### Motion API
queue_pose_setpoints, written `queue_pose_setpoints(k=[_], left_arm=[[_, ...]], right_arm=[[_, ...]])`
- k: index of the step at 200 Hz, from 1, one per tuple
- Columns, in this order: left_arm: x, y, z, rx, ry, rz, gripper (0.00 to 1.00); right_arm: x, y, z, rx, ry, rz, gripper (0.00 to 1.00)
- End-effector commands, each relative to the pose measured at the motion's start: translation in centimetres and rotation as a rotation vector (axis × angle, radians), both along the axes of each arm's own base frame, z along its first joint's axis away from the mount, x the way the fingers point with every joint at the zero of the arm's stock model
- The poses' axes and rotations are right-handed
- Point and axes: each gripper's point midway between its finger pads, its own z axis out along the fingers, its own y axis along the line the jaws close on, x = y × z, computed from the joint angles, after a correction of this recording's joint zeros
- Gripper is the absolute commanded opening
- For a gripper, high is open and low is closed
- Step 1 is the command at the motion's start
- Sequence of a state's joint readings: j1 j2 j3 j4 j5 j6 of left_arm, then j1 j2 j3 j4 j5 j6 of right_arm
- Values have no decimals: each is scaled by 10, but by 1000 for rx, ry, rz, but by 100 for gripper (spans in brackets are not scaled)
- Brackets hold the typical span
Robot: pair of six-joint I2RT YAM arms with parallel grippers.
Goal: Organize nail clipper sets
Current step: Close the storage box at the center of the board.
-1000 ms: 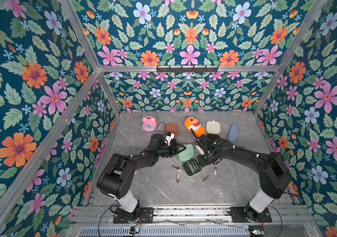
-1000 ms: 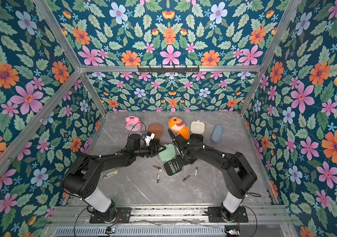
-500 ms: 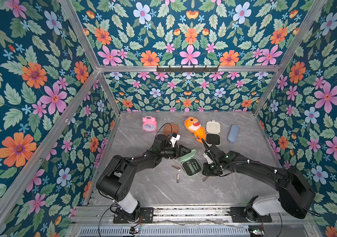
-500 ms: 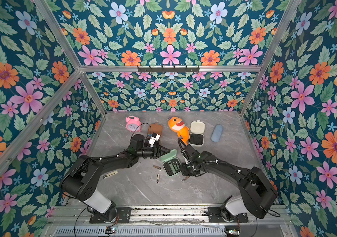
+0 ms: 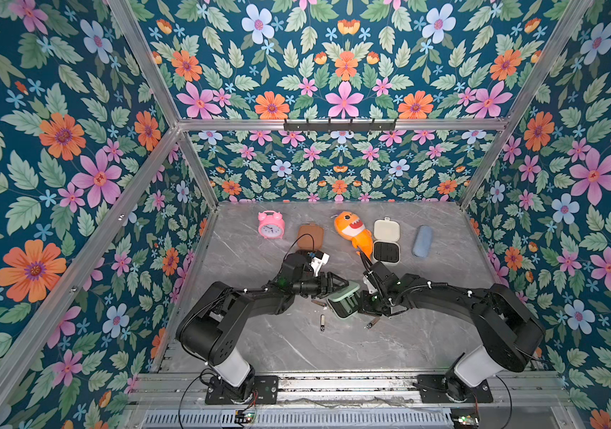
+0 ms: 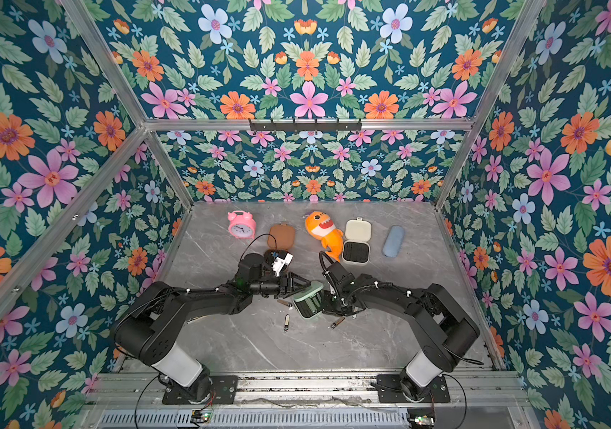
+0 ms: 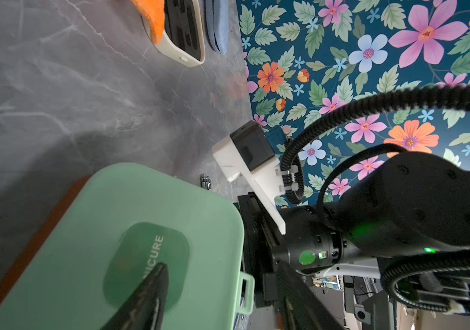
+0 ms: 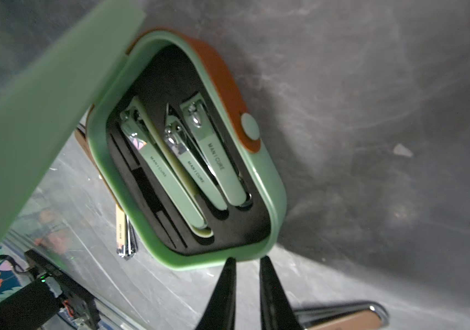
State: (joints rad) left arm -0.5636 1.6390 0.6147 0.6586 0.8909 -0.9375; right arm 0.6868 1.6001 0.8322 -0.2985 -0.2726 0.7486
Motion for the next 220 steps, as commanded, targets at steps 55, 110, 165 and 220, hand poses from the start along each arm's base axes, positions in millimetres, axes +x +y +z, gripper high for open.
queue_pose_setpoints(k=[55,110,165,220], left_arm=[[9,-1,-29,47,51,35,56],[18,0,-61,156,103,68,53],[16,7,-82,266,124,95,53],[14,9,-84,268,127,103,53]], right_arm=[[36,-13,-1,48,2,-102,16],[32,-46,19,-34,-29,-156,30],[28,-6,54,48,-92,-125,43],[36,10,36,84,-53,-131,43]])
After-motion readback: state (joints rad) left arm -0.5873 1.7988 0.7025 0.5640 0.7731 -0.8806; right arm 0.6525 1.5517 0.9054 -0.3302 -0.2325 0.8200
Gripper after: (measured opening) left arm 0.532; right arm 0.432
